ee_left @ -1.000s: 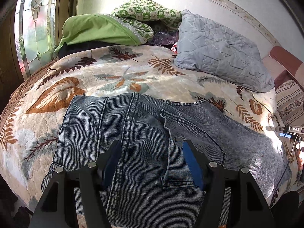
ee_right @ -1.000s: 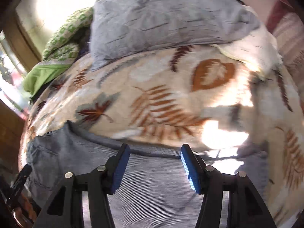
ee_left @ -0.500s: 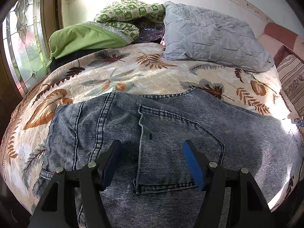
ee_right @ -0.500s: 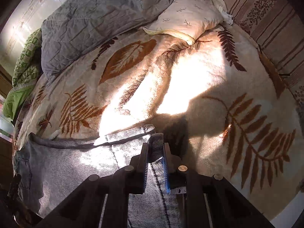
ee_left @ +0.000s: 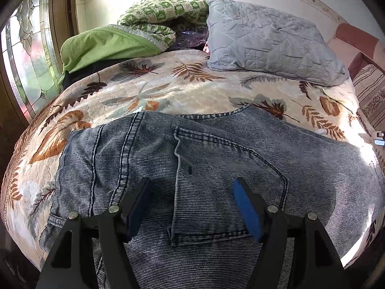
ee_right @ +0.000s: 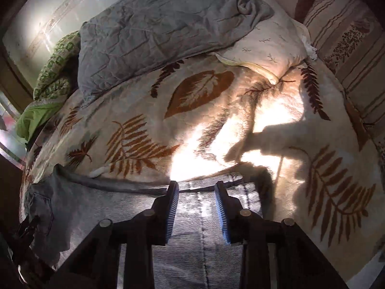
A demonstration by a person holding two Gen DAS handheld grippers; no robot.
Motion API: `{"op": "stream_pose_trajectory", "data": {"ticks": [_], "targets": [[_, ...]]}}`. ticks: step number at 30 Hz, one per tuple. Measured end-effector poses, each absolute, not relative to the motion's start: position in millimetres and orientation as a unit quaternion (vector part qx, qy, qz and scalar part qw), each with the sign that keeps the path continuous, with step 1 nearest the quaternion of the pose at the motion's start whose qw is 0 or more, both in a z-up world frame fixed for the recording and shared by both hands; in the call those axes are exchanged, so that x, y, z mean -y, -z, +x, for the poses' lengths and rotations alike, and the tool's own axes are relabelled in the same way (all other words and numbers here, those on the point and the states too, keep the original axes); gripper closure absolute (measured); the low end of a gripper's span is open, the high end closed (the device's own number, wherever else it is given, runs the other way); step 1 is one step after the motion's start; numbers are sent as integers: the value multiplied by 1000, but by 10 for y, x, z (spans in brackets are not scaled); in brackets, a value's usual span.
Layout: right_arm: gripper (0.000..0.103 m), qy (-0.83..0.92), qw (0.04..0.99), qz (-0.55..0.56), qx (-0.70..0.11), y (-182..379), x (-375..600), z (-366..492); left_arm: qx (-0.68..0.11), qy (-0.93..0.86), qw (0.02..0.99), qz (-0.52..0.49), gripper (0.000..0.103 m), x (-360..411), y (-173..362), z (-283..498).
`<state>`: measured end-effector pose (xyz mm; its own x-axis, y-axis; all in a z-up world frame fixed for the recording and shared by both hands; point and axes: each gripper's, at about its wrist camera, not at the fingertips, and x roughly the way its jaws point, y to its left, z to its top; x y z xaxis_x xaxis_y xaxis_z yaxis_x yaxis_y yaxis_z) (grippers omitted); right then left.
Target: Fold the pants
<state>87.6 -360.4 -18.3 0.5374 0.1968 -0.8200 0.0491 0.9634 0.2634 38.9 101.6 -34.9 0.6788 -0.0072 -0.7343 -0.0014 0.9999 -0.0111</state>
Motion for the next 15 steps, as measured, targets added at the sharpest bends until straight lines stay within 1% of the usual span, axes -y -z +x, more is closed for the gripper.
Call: {"op": "stream_pose_trajectory", "data": {"ticks": [1, 4, 7, 8, 12, 14, 15], "targets": [[37, -79, 865, 118, -481, 152, 3369, 896, -395, 2, 919, -11, 32, -1033, 324, 374], [37, -189, 851, 72, -484, 63, 2591, 976, -369, -2, 929, -27, 32, -1108, 225, 308], [37, -260, 832, 11, -490, 97, 1832, 1123, -350, -10, 936, -49, 32, -1217, 147, 266], [39, -274, 827, -6, -492, 127, 1621, 1192, -346, -12, 936, -58, 32, -1261, 130, 256], [40, -303, 815, -46, -491, 246, 1011, 1503, -342, -20, 937, -76, 32, -1389, 114, 251], [46, -316, 805, -53, -499, 328, 801, 1640, -345, -18, 935, -78, 32, -1424, 127, 267], [52, -321, 799, -61, -505, 371, 707, 1685, -346, -18, 935, -80, 32, -1438, 134, 266]]}}
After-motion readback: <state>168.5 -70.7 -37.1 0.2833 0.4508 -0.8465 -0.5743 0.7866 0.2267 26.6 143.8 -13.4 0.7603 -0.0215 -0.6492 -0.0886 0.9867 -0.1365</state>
